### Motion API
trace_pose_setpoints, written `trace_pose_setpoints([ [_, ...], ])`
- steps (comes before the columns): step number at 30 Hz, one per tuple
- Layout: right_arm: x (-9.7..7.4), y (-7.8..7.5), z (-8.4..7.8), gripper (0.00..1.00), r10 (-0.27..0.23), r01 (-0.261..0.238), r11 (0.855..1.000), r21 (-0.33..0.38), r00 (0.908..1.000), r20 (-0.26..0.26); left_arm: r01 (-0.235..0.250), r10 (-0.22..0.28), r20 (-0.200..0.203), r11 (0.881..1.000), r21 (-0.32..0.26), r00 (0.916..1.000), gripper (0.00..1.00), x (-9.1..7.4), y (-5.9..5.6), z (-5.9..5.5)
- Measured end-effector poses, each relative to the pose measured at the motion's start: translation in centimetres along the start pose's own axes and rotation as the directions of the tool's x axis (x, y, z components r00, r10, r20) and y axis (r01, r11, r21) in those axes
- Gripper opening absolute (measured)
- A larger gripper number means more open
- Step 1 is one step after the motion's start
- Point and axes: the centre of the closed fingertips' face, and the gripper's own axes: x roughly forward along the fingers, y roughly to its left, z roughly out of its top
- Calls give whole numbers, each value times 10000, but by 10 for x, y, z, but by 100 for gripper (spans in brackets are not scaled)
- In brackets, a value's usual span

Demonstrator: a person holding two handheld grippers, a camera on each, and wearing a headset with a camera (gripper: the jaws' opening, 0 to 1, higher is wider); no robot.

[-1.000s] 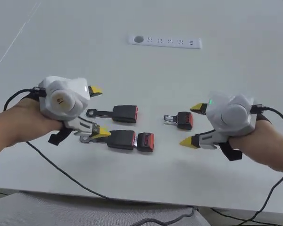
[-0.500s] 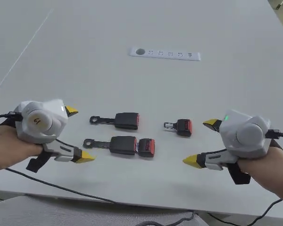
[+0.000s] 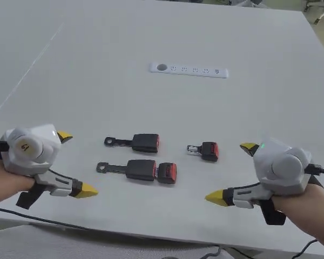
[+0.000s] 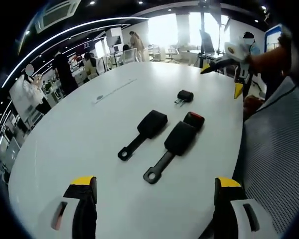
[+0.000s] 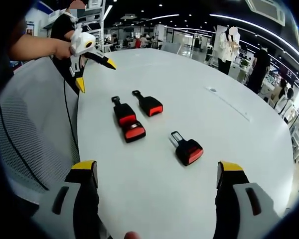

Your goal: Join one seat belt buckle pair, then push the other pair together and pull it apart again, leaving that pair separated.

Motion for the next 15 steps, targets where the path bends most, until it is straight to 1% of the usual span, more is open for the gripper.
trace_pose_setpoints([
  [5,0,4,1,100,13,-14,10000,89,10000,39,-33,33,102,10000,67,9999,100,-1,-1,-2],
  [8,3,5,0,100,5,-5,9999,103,10000,48,45,-51,210,9996,269,9998,100,-2,-4,-4],
  [10,2,8,1,99,22,-22,10000,24,10000,21,39,-42,165,9999,164,9999,100,-1,-4,-5],
  [11,2,9,2,99,24,-24,10000,2,10000,8,21,-24,212,9999,107,9998,100,-1,-3,-6],
  [12,6,6,-2,99,28,-28,10000,9,10000,7,7,-9,209,10000,74,9998,100,-1,-2,-7],
  [14,7,6,-2,99,21,-21,10000,-26,10000,3,-34,34,184,10000,33,9998,100,0,0,-11],
  [15,7,7,0,99,12,-12,10000,-41,10000,34,-74,74,187,10000,31,9998,100,-1,0,-11],
])
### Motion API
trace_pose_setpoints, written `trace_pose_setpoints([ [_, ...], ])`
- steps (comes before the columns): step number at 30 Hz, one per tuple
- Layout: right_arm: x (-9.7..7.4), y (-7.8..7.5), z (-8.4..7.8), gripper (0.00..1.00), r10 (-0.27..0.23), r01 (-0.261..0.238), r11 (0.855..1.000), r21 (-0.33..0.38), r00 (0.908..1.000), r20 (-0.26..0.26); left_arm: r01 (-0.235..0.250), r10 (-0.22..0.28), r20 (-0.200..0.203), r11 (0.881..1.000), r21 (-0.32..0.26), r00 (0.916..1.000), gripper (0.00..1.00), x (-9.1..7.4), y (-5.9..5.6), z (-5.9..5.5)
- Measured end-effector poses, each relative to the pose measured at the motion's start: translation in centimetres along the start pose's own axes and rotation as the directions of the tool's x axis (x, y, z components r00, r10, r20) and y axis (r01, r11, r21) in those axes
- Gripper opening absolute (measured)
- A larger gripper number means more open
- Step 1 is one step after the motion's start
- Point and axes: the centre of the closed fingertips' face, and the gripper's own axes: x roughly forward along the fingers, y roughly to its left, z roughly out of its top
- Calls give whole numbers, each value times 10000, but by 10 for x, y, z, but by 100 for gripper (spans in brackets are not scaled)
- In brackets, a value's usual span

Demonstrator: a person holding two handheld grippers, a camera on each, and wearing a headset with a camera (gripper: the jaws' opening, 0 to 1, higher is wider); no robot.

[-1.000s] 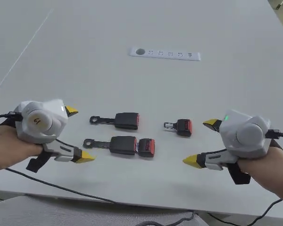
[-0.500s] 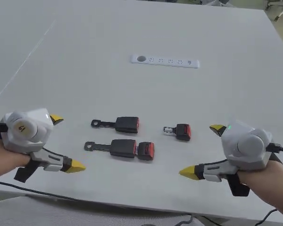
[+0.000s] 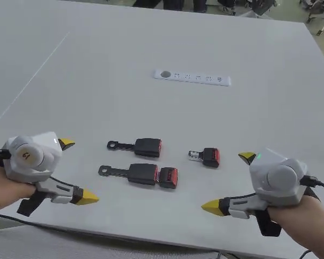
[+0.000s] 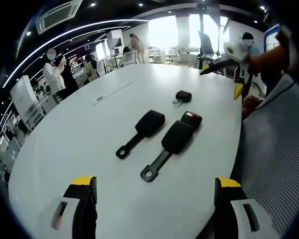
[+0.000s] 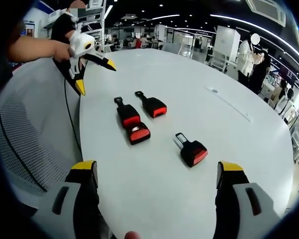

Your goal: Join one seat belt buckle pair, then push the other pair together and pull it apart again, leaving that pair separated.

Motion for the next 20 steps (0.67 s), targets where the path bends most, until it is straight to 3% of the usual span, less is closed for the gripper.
trace_pose_setpoints([
  [6,-1,4,0,99,-37,37,9999,102,10000,24,26,-27,80,10000,27,10000,100,3,-4,1],
  [8,-8,10,5,99,-117,118,9999,84,9999,-30,154,-153,170,9999,-20,9997,100,3,-7,3],
  [13,-2,0,-5,99,-472,470,9988,-149,9988,-118,104,-104,145,9999,3,9998,100,5,-8,4],
  [20,-1,4,-5,98,-469,470,9989,42,9989,-93,57,-57,2,9999,104,10000,100,5,-9,2],
])
